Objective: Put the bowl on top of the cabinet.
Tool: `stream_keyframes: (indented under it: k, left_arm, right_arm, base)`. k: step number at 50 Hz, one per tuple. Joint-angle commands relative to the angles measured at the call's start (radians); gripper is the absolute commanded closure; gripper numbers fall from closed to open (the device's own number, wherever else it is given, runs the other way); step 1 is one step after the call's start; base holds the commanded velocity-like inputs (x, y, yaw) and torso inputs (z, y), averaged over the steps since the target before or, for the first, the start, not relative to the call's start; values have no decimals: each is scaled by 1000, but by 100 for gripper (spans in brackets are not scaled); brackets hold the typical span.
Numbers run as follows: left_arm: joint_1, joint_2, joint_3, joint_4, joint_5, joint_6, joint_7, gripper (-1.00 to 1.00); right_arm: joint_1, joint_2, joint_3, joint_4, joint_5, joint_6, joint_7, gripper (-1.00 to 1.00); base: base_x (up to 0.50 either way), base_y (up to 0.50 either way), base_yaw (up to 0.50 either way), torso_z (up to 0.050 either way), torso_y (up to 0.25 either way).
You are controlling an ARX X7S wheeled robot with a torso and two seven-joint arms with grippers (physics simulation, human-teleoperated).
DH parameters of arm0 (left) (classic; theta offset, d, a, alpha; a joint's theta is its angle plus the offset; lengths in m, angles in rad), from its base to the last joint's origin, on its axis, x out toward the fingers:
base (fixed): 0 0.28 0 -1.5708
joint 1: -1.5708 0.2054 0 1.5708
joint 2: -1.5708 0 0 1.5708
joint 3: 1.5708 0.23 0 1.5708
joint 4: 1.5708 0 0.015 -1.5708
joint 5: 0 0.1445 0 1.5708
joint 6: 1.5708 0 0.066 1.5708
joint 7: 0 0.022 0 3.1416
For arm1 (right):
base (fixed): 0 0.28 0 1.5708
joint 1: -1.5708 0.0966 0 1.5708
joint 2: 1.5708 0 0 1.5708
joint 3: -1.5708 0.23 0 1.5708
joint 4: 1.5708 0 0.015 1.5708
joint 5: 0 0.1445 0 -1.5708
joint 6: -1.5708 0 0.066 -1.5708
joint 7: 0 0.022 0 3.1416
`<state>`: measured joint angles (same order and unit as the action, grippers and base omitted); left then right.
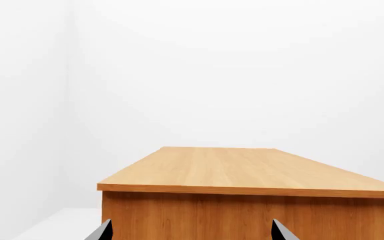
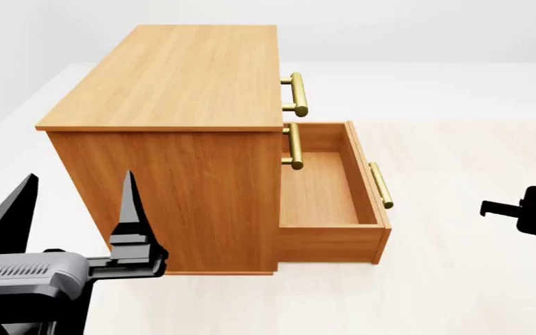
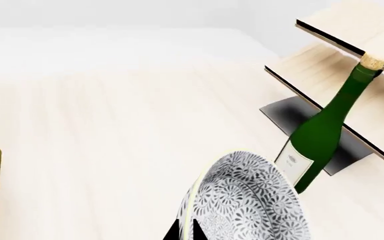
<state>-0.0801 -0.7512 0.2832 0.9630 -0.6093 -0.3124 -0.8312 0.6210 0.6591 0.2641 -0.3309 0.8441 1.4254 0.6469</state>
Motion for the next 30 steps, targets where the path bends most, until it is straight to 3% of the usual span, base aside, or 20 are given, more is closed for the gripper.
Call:
stream_keyframes:
  k: [1,30]
  left_arm:
    - [-2,-4,1,0,-3,1,-5,-100]
    - [7,-10,1,-14,-3,28,-2,-100]
  right_arm:
    - [144,0,-68,12,6,49,25,100]
    - [514,-58,-336,218,-21,58,17,100]
  base:
    - [0,0,0,0,0]
    - [0,0,0,0,0]
